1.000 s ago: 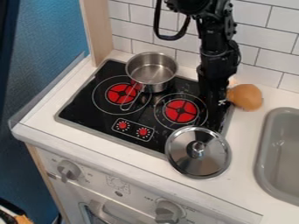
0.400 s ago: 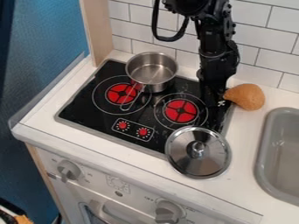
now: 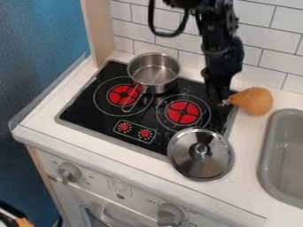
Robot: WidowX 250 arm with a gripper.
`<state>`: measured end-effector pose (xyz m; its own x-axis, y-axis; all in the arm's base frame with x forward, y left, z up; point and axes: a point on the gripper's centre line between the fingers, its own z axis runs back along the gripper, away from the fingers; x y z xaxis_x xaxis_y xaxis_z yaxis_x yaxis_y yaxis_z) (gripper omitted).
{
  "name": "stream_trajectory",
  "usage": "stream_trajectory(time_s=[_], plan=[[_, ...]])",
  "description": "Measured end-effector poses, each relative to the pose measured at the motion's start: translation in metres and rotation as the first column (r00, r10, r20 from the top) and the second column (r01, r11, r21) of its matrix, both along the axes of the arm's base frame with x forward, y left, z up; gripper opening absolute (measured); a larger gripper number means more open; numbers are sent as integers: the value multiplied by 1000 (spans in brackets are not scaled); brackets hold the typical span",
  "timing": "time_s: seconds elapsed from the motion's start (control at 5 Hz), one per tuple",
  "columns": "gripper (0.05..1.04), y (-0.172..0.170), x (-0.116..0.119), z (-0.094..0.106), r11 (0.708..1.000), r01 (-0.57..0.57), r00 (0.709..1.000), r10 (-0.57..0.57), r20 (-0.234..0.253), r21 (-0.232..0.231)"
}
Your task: Move the drumstick into the left side of the burner
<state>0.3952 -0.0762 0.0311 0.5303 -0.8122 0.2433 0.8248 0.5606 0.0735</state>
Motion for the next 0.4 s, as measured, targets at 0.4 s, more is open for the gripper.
stream_trajectory(time_s=[0.4], plan=[[108, 49, -28, 55, 993, -115, 988, 111, 109, 31]])
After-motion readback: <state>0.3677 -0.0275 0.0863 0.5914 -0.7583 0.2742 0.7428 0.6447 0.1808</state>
